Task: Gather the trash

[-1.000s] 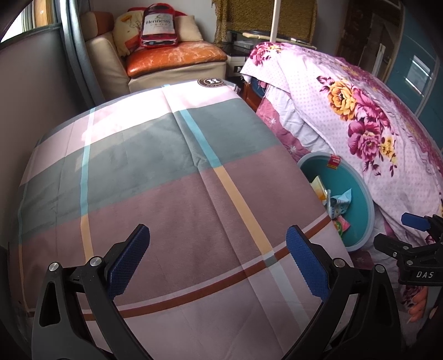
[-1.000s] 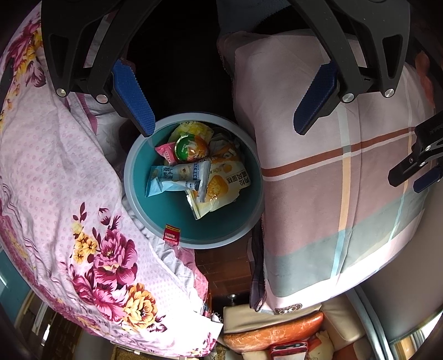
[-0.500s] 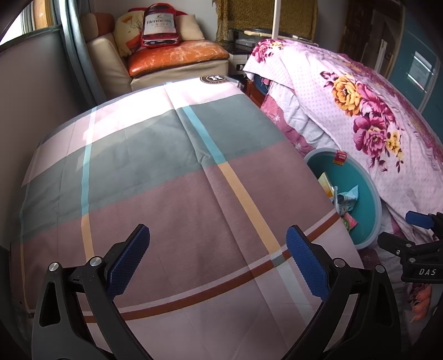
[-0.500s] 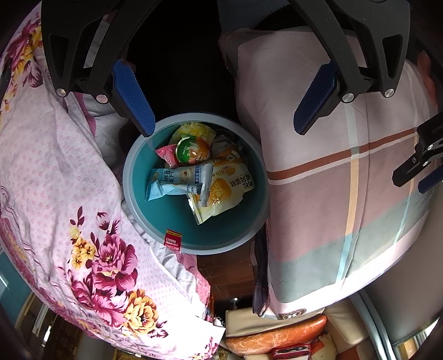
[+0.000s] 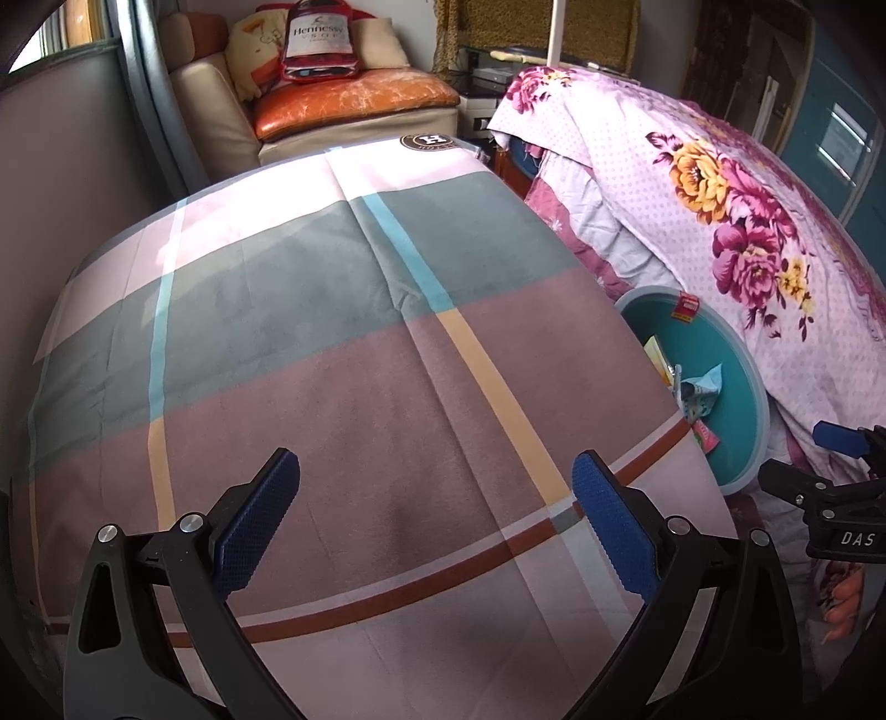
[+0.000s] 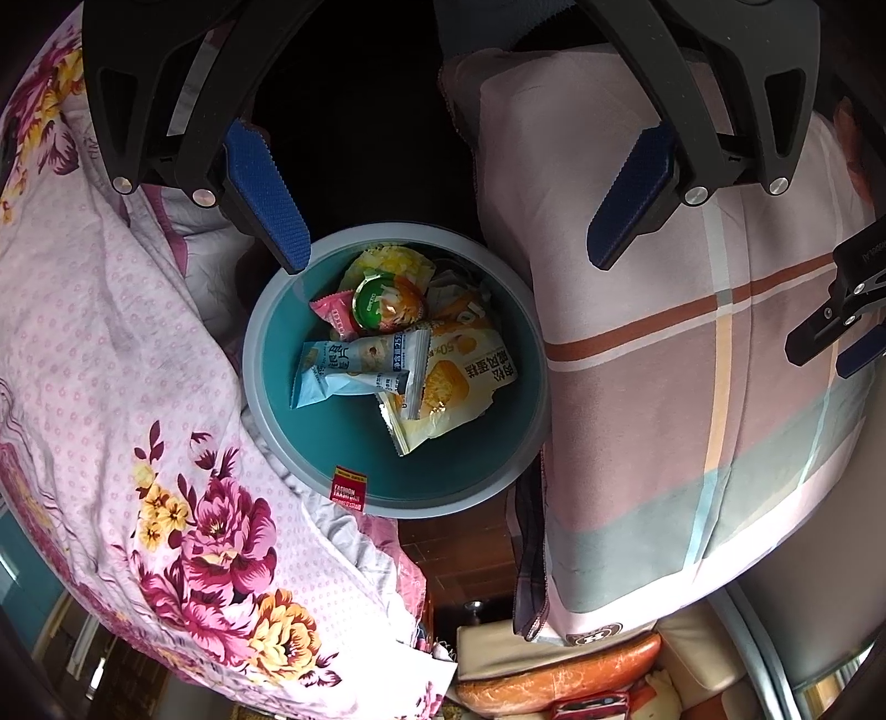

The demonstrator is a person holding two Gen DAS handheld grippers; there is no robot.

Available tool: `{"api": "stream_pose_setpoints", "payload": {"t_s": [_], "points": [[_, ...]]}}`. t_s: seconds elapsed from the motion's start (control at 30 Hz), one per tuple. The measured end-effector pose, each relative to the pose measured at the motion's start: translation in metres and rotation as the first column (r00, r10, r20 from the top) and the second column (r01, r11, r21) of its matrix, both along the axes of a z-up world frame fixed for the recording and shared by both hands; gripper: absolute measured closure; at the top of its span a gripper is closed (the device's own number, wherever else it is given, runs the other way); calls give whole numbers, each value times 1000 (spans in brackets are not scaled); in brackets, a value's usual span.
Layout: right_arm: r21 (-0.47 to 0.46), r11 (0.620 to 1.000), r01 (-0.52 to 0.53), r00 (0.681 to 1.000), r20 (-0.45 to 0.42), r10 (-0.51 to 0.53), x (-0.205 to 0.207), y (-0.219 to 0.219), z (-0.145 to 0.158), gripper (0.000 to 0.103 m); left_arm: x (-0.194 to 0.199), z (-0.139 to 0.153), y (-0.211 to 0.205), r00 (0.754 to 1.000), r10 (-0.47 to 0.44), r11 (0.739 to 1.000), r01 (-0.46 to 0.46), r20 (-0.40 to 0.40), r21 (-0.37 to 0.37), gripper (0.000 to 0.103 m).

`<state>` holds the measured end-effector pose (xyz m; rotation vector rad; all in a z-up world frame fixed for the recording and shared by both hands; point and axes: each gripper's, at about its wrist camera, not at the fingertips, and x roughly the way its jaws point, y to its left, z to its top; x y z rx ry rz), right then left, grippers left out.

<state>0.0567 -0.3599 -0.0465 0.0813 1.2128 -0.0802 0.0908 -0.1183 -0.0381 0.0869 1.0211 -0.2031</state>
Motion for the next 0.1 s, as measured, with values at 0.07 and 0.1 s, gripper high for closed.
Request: {"api": "stream_pose_setpoints", "payload": {"t_s": [0.07,0.1], "points": [[0,1000,0,1000,0,0,0,0,0,7,0,-1,0,1000,-1,1000,1,-1,0,4],[0,1000,1,1000,-1,-1,0,0,0,7,0,-1,0,1000,2,1000,-2,1,2,4]]}}
